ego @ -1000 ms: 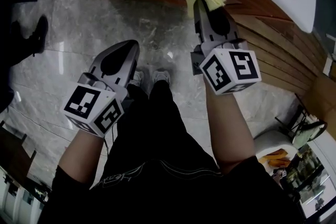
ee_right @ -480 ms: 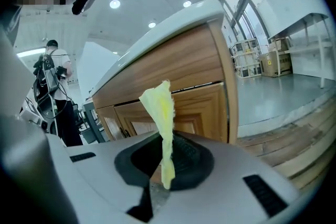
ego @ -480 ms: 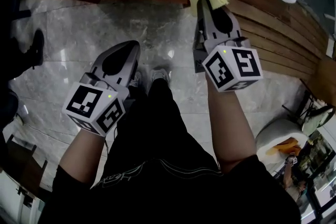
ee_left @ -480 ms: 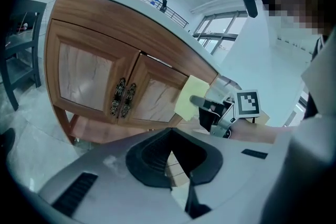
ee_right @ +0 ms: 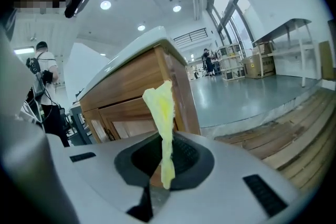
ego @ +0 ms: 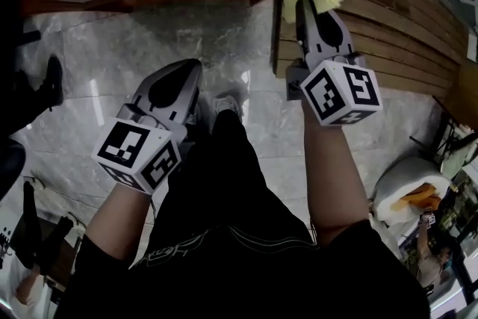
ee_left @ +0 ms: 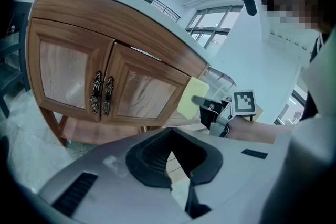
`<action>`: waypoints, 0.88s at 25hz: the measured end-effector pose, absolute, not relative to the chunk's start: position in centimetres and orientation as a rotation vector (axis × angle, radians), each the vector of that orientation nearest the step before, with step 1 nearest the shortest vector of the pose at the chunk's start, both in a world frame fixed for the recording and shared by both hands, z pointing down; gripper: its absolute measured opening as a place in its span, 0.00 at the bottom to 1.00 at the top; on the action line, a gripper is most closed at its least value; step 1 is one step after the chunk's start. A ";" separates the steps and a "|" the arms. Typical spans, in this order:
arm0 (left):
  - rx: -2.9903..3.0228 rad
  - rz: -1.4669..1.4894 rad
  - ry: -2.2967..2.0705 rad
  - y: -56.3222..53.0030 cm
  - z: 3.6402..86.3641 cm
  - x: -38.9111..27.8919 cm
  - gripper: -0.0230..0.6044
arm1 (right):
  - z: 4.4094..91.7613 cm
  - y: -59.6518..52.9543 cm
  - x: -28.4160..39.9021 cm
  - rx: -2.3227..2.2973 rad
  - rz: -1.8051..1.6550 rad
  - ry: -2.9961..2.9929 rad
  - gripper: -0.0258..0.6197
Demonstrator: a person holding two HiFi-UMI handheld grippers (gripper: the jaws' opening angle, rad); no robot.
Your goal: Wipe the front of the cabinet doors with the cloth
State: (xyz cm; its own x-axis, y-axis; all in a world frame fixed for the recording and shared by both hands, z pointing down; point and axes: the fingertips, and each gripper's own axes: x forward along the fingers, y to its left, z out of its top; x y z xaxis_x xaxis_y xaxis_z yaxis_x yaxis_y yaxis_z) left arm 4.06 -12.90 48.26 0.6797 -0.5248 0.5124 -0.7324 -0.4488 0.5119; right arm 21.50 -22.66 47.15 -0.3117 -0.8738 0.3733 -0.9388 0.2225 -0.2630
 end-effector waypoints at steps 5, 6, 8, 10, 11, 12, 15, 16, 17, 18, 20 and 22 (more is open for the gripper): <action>2.166 0.363 -0.940 -13.0 48.2 5.1 0.05 | 47.1 -22.4 23.3 1.791 0.667 -2.315 0.10; 2.168 0.364 -0.935 -12.9 48.3 5.2 0.05 | 47.2 -22.3 23.5 1.796 0.667 -2.309 0.10; 2.170 0.370 -0.927 -12.7 48.5 5.4 0.05 | 47.5 -21.9 23.9 1.806 0.672 -2.296 0.10; 2.166 0.377 -0.923 -12.4 48.7 5.5 0.05 | 47.8 -21.5 24.2 1.812 0.679 -2.286 0.10; 2.166 0.379 -0.922 -12.3 48.8 5.5 0.05 | 47.9 -21.4 24.3 1.812 0.680 -2.285 0.10; 2.166 0.379 -0.922 -12.2 48.8 5.4 0.05 | 47.9 -21.3 24.2 1.810 0.681 -2.286 0.10; 2.167 0.365 -0.923 -12.1 48.6 5.1 0.05 | 47.8 -21.0 23.5 1.791 0.679 -2.304 0.10; 2.166 0.359 -0.926 -12.1 48.5 5.0 0.05 | 47.8 -20.9 23.2 1.782 0.678 -2.312 0.10; 2.165 0.354 -0.930 -12.2 48.5 4.7 0.05 | 47.8 -20.9 22.9 1.771 0.678 -2.319 0.10; 2.162 0.350 -0.934 -12.2 48.6 4.5 0.05 | 47.9 -20.9 22.5 1.761 0.679 -2.324 0.10; 2.153 0.343 -0.945 -12.3 48.7 3.9 0.05 | 48.2 -20.9 21.7 1.738 0.682 -2.329 0.10; 2.142 0.338 -0.956 -12.3 49.0 3.2 0.05 | 48.6 -21.0 20.7 1.714 0.687 -2.335 0.10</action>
